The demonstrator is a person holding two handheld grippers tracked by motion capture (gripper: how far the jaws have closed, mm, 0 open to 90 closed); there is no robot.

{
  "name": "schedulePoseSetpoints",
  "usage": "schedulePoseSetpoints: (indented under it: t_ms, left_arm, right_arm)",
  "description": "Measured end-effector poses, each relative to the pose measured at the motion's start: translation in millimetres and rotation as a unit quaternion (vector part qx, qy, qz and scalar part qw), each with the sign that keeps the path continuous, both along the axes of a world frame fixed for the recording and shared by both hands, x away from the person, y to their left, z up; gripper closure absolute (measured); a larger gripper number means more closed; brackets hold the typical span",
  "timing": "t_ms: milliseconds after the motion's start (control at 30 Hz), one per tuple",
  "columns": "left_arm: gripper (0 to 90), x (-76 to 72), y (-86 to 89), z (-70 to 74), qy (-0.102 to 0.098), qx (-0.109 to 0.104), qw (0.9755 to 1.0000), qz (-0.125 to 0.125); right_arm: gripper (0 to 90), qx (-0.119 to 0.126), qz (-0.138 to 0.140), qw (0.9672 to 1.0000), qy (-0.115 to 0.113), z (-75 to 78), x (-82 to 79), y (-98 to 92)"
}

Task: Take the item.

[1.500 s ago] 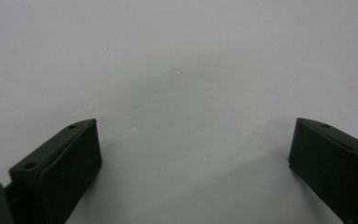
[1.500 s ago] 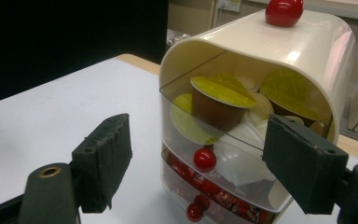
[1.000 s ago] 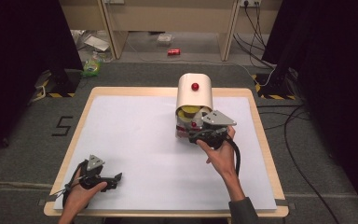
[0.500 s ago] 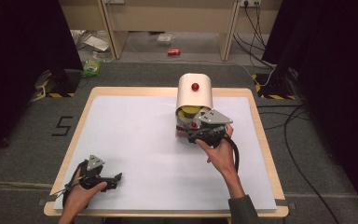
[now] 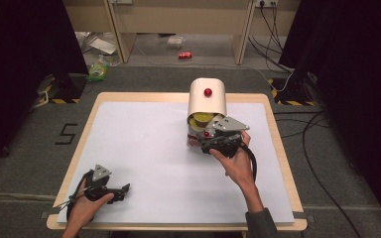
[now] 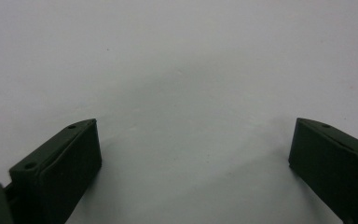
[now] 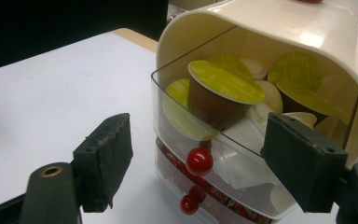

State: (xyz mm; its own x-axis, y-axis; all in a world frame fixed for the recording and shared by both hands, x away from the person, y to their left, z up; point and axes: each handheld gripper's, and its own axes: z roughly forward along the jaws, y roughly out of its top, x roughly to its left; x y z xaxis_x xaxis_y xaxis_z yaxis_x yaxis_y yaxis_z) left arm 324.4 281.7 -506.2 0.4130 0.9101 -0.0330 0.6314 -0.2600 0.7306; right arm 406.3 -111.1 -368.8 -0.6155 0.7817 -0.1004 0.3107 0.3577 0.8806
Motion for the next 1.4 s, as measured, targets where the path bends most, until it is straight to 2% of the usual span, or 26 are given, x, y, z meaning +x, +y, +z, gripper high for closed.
schedulePoseSetpoints:
  t_ms: [133, 500, 967, 1400]
  left_arm:
    - [1.5, 0.0, 0.0, 0.0, 0.0, 0.0, 1.0, 0.0]
    - [1.5, 0.0, 0.0, 0.0, 0.0, 0.0, 1.0, 0.0]
    - [1.5, -0.1, 0.0, 0.0, 0.0, 0.0, 1.0, 0.0]
    - [1.6, 0.0, 0.0, 0.0, 0.0, 0.0, 1.0, 0.0]
  right_arm:
    - [25.5, -0.006, 0.005, 0.9999, 0.008, 1.8, -4.4, -0.4]
    - [25.9, -0.017, 0.018, 0.9996, 0.012, 1.3, -20.3, -1.9]
    - [30.9, -0.014, 0.037, 0.999, 0.018, -2.8, -44.4, -8.9]
    - [32.3, -0.018, 0.039, 0.9989, 0.02, -5.6, -56.3, -9.3]
